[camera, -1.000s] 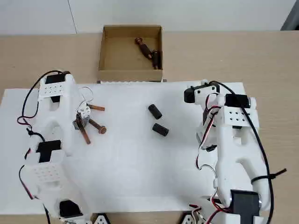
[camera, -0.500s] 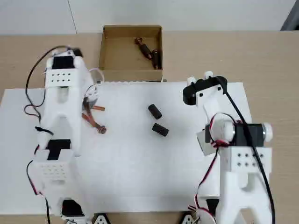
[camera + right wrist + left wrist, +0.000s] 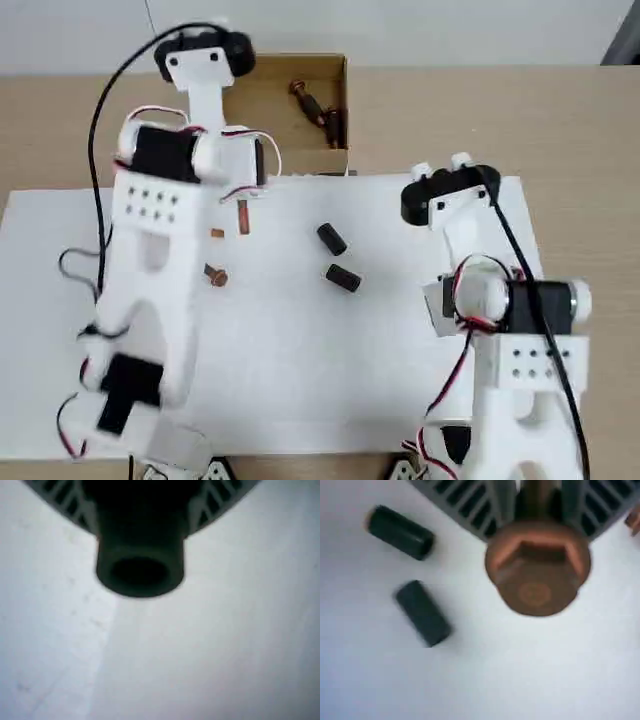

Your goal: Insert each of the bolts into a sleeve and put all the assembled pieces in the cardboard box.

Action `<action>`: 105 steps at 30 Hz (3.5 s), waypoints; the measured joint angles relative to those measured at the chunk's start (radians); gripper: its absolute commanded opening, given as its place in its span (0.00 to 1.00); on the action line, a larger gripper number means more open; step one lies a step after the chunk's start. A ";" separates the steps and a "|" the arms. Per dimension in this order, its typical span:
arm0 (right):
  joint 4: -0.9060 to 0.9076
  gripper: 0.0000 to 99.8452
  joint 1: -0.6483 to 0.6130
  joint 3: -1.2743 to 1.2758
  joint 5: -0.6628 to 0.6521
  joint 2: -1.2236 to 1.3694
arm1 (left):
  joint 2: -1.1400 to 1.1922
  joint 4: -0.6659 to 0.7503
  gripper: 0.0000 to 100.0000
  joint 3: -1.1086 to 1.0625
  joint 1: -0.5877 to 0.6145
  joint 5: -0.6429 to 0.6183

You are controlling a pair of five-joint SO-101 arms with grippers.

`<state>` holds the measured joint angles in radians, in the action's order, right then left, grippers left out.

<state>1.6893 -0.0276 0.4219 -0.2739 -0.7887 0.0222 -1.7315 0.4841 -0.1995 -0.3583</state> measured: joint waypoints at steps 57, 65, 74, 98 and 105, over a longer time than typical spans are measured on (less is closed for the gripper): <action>-0.680 0.00 -0.798 0.934 0.354 -1.013 | -1.815 0.661 0.01 -1.608 -0.173 -0.239; -0.758 0.00 -0.852 0.982 0.354 -1.014 | -1.826 0.661 0.01 -1.616 -0.281 -0.239; -0.816 0.00 -0.852 1.014 0.310 -1.016 | -1.826 0.667 0.01 -1.616 -0.284 -0.239; -0.816 0.00 -0.852 1.014 0.308 -1.014 | -1.827 0.747 0.01 -1.706 -0.315 -0.120; -0.816 0.00 -0.853 1.014 0.307 -1.017 | -1.827 0.577 0.01 -1.706 -0.414 -0.117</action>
<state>0.8730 -0.8807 1.4362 0.0330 -1.8059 -1.8052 -1.1546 -1.2221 -0.6137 -0.4749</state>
